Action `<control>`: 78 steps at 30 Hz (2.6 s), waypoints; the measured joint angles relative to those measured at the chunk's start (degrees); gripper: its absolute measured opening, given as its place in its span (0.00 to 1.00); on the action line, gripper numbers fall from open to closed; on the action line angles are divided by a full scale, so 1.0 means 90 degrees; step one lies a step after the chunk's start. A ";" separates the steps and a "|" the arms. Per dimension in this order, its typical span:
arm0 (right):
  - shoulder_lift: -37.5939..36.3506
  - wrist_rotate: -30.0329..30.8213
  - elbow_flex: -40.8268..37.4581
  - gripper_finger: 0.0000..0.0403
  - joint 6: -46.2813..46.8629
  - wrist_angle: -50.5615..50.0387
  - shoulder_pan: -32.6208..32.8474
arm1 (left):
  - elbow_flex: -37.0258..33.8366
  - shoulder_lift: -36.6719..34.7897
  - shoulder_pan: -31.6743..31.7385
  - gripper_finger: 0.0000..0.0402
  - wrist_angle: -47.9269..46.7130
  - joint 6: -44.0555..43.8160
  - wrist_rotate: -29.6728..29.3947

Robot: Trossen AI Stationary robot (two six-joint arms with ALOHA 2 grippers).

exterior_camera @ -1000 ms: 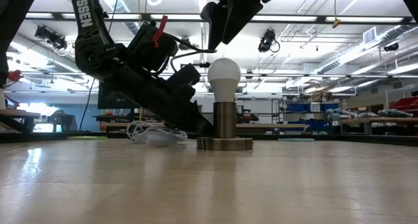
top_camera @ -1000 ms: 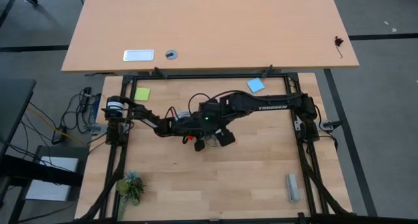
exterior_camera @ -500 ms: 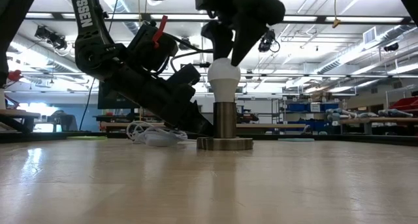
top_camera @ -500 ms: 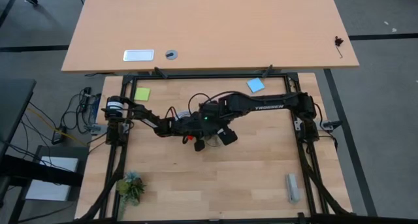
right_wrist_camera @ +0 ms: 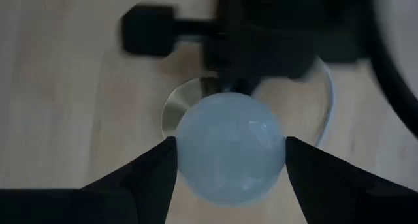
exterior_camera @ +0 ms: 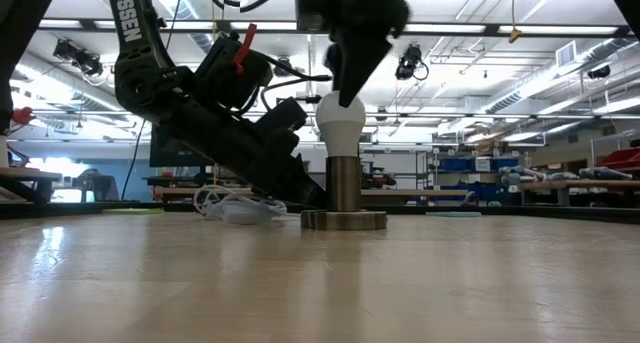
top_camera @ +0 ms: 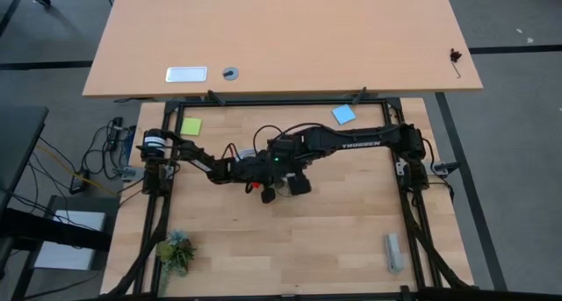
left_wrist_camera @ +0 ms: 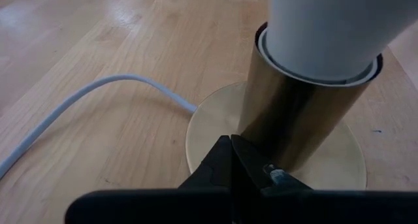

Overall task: Screw lightbulb
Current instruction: Insert the light bulb into the lamp

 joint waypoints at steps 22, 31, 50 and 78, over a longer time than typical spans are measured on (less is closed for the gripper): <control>-0.0001 0.0211 0.0381 0.83 -0.0572 -0.0277 0.0029 | 0.0000 -0.0002 0.0005 0.00 -0.0001 -0.0036 -0.0037; 0.0009 -0.0647 0.0113 0.81 -0.1983 -0.0045 -0.0173 | 0.0000 -0.0001 0.0002 0.00 -0.0006 -0.0034 -0.0020; -0.0005 -0.0437 0.0076 0.64 0.2642 0.0120 -0.0046 | 0.0000 -0.0002 -0.0003 0.00 -0.0045 -0.0102 -0.0071; 0.0002 -0.0237 0.0038 0.76 -0.2001 0.0036 0.0056 | 0.0000 -0.0002 0.0000 0.00 -0.0088 -0.0114 -0.0086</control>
